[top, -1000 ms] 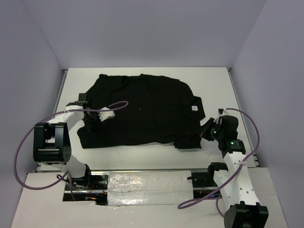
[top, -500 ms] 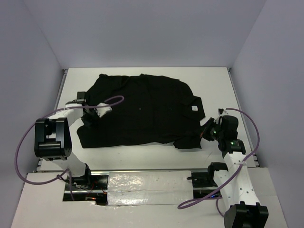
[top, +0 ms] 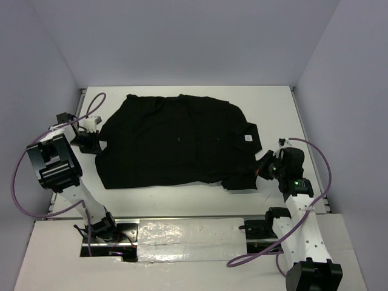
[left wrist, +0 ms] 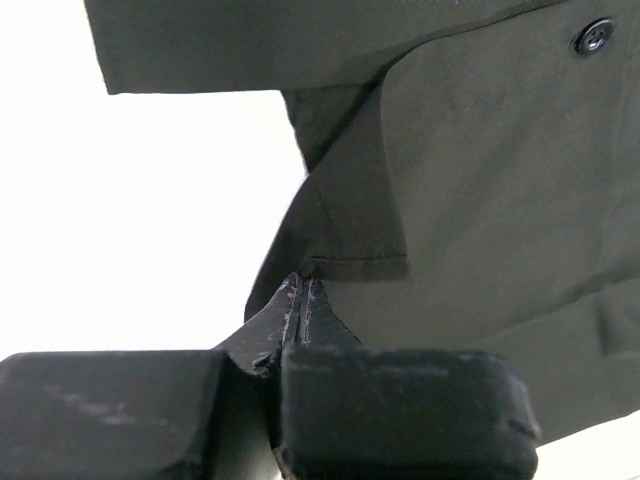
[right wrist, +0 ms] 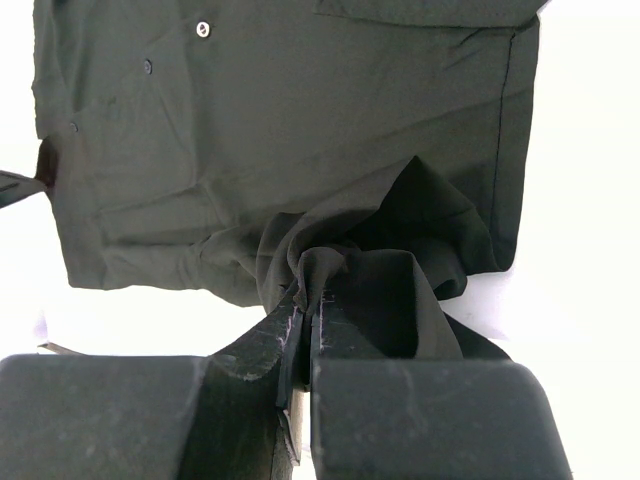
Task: Fold and stack the long sleeve shirts
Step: Fold the shirt
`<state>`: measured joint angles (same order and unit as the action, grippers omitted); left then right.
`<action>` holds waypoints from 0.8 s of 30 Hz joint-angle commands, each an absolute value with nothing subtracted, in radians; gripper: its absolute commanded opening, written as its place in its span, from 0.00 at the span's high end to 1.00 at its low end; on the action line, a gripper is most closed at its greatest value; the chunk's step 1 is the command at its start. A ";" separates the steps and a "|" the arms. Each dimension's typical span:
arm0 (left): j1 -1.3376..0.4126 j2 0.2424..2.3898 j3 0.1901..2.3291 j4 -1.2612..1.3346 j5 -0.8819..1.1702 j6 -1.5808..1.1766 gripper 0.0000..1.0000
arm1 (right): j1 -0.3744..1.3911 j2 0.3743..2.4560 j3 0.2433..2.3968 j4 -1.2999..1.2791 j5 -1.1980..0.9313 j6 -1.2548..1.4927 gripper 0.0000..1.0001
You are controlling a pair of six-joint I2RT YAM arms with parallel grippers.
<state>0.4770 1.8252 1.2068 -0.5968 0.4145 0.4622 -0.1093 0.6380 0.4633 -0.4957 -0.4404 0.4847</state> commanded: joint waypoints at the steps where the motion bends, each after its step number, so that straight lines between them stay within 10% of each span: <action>1: 0.472 1.855 1.236 -0.617 0.479 0.362 1.00 | -0.106 0.635 0.456 -0.472 -0.439 0.474 1.00; 12: 0.515 1.887 1.331 -0.523 0.310 0.209 0.97 | -0.106 0.627 0.457 -0.477 -0.434 0.477 1.00; 21: 0.540 1.755 1.338 -0.580 0.468 0.366 0.02 | -0.106 0.641 0.468 -0.485 -0.430 0.482 1.00; 24: 0.538 1.615 1.330 -0.611 0.564 0.543 0.01 | -0.106 0.640 0.476 -0.483 -0.434 0.482 1.00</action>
